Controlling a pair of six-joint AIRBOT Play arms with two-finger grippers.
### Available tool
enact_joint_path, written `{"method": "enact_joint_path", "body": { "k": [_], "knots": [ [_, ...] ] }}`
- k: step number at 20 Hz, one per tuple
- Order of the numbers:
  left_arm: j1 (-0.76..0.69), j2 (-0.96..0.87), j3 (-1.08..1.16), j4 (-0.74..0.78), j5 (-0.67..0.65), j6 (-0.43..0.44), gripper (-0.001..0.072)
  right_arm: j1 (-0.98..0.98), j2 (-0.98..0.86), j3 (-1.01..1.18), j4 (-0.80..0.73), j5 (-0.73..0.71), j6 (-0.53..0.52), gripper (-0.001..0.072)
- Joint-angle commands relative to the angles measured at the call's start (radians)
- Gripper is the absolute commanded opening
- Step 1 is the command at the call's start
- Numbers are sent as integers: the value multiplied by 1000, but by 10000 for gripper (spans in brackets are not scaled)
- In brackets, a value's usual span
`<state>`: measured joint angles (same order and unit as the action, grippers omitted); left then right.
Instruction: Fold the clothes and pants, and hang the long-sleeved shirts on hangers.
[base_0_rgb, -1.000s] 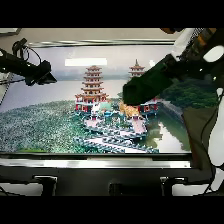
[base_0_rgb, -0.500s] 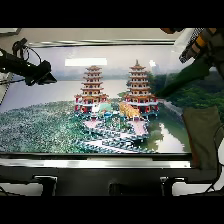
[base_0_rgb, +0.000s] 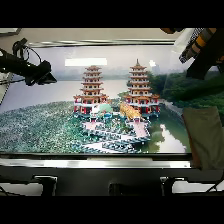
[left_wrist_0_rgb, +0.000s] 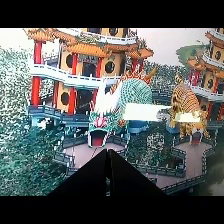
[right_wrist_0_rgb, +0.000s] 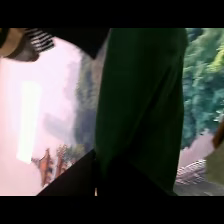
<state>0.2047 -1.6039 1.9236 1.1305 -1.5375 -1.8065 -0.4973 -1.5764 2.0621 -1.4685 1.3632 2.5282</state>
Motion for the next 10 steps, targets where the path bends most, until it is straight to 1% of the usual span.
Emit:
{"method": "enact_joint_path", "body": {
  "k": [1,5,10],
  "knots": [
    [0,-1,0,0,0,0,19,-13,21,1,-99,132,39,31],
    [0,-1,0,0,0,0,19,-13,50,0,-183,300,18,33],
    [0,-1,0,0,0,0,19,-13,95,-41,-253,443,-132,33]
  ]
}}
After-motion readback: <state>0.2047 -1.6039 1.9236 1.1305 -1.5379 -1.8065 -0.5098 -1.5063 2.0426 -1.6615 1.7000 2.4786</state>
